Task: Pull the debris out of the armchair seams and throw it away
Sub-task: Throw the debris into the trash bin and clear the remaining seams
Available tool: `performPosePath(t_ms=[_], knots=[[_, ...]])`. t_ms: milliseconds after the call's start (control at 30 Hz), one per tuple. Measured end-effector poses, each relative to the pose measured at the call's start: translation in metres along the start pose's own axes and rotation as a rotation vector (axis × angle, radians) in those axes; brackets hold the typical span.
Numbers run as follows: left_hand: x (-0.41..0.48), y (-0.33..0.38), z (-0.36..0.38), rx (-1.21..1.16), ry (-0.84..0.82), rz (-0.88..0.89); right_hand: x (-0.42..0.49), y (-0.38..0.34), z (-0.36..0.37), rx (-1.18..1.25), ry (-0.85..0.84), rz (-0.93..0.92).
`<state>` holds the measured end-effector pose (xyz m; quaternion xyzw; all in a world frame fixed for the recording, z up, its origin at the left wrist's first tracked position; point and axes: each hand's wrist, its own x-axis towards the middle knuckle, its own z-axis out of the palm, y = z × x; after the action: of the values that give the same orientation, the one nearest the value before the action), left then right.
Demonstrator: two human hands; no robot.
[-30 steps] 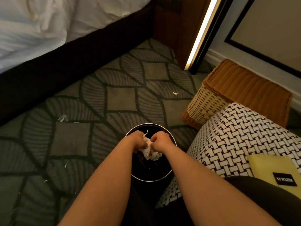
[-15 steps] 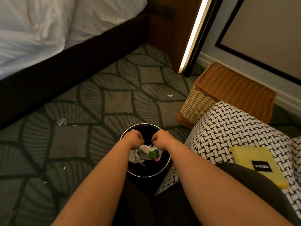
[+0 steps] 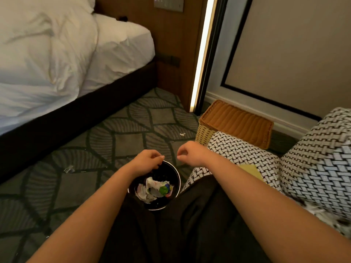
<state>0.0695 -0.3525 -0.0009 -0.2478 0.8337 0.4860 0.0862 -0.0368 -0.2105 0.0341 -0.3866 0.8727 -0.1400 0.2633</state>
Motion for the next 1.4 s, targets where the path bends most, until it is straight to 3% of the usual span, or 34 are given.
performPosePath(t_ms=[267,400,567,767,900,1100,1233,1400], knots=[[-0.047,0.112,0.025,0.245,-0.083,0.337,-0.091,0.034,-0.045,0.061,0.177,-0.049],[-0.067,0.164,0.058,0.345,-0.177,0.479,-0.137,0.071,-0.054,0.166,0.273,0.02],[-0.084,0.199,0.12,0.469,-0.353,0.531,-0.199,0.131,-0.031,0.252,0.395,0.217],[-0.076,0.189,0.202,0.451,-0.458,0.433,-0.25,0.203,0.026,0.202,0.553,0.519],[-0.065,0.168,0.249,0.712,-0.283,0.41,-0.257,0.23,0.058,0.168,0.688,0.618],[-0.052,0.154,0.295,0.818,-0.325,0.327,-0.244,0.253,0.094,0.205,0.808,0.761],[-0.043,0.145,0.306,1.093,-0.207,0.479,-0.234,0.265,0.086,-0.001,0.765,0.924],[-0.031,0.136,0.337,1.038,-0.239,0.609,-0.237,0.287,0.075,-0.176,0.658,1.046]])
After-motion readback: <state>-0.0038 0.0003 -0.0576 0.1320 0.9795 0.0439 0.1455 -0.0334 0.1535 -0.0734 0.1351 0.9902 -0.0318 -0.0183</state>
